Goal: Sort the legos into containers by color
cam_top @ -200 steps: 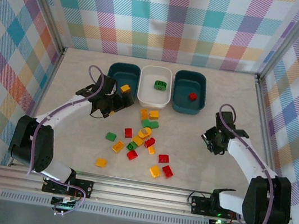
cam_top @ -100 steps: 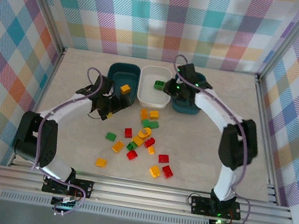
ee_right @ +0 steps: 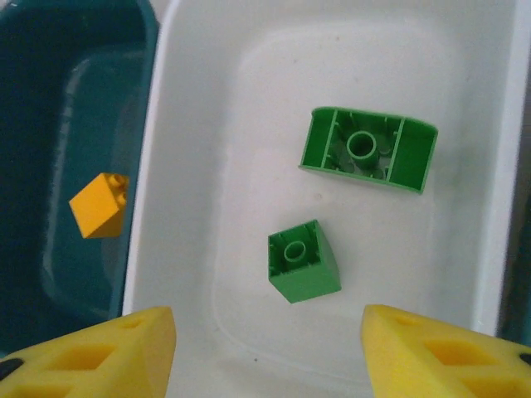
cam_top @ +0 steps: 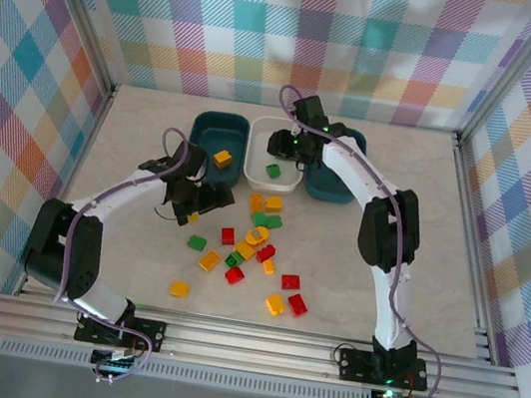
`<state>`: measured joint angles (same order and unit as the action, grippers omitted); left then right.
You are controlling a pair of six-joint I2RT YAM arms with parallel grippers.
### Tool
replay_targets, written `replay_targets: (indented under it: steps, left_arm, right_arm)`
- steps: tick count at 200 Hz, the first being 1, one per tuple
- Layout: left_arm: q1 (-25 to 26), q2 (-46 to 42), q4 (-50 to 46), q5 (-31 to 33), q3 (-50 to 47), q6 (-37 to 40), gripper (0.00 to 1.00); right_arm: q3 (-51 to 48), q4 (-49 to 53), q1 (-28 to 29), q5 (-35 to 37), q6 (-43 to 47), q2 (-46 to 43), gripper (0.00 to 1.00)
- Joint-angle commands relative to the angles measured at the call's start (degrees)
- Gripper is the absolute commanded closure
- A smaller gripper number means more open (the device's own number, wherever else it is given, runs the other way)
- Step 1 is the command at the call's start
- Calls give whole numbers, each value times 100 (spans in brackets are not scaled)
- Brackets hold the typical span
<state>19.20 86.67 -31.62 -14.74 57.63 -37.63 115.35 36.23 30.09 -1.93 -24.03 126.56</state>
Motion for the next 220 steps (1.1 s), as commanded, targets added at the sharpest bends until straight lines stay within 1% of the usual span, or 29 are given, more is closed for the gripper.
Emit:
replay_targets:
  steps: [1,10,31,53,71,91,108,127,154,169,179,205,220]
  left_arm:
    - [184,-243,-187,131,-36,99,5]
    - [300,-311,-101,172,-118,40,5]
    - [624,-557,283,221,-430,-176,5]
    - [959,-866,745,224,-764,-380,5]
    - [1114,-1087,939,296,-965,-481,5]
    - [1177,-1286,1101,371,-1230,-636,4]
    - [1215,-1418,1176,454,-1438,-811,4]
    - [1273,-1548,1181,460,-1563,-886,4]
    - [1408,-1772,1047,648,-1615,-888,4]
    - [1459,-1885,1035,742,-1639,-910,4]
    - [1485,-1932,1042,801,-1661,-928,4]
    - [1532,-2038,1068,877,-1710,-1001,4]
    - [1542,-2049,1087,879,-1720,-1009,4]
  right_arm:
    - [-362,104,156,179,460,-888,41]
    - [-830,14,213,297,579,-1311,41]
    - [-2374,-122,369,484,720,-2408,42]
    - [-3879,135,656,602,769,-3475,44]
    - [-4824,549,1063,719,599,-4267,44]
    - [-5611,1010,1638,820,267,-4907,45]
    - [-6164,1157,2142,934,-27,-5349,42]
    - [-6638,1205,2597,930,-308,-5633,40]
    - [-7018,1258,3154,1044,-588,-5820,35]
    - [-7100,1166,3316,912,-738,-5776,34]
    - [-7111,1123,3392,957,-864,-5686,34]
    - [-7235,1071,3401,1230,-1172,-5449,36]
    - [-7314,920,3404,1150,-1187,-5319,37]
